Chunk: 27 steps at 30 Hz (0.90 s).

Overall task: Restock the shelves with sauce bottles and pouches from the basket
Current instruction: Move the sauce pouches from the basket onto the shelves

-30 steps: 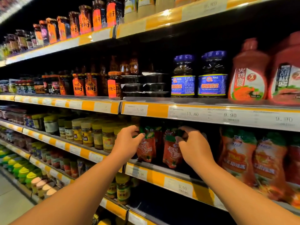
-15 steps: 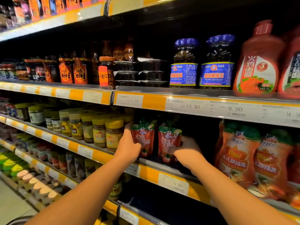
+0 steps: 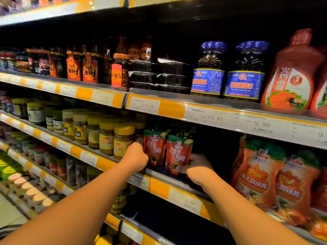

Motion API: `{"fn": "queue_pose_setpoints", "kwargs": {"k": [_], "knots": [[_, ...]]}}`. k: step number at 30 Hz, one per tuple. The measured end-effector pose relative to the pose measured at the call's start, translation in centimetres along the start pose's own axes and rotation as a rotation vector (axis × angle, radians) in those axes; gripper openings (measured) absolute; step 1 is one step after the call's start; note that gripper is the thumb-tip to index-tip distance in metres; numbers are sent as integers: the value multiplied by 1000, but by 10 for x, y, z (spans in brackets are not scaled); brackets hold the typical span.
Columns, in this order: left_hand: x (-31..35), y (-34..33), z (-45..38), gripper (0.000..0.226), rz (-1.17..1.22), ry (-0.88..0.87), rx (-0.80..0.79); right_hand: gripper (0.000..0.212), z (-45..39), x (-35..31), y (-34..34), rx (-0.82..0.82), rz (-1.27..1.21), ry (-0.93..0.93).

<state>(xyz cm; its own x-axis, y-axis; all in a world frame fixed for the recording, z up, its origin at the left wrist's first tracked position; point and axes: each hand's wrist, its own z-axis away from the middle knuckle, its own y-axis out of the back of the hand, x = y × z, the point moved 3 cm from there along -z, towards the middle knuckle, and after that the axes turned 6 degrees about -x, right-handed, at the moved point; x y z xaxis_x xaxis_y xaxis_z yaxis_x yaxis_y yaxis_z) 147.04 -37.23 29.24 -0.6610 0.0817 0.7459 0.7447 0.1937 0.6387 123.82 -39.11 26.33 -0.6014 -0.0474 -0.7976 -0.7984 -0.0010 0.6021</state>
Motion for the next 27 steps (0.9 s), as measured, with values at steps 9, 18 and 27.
{"fn": "queue_pose_setpoints", "kwargs": {"k": [9, 18, 27], "knots": [[4, -15, 0, 30, -42, 61, -52, 37, -13, -5, -15, 17, 12, 13], [3, -18, -8, 24, -372, 39, -148, 49, -19, -3, -23, 36, 18, 46], [3, -19, -10, 43, -419, 69, -155, 35, -29, 2, -27, 82, 92, 27]]}}
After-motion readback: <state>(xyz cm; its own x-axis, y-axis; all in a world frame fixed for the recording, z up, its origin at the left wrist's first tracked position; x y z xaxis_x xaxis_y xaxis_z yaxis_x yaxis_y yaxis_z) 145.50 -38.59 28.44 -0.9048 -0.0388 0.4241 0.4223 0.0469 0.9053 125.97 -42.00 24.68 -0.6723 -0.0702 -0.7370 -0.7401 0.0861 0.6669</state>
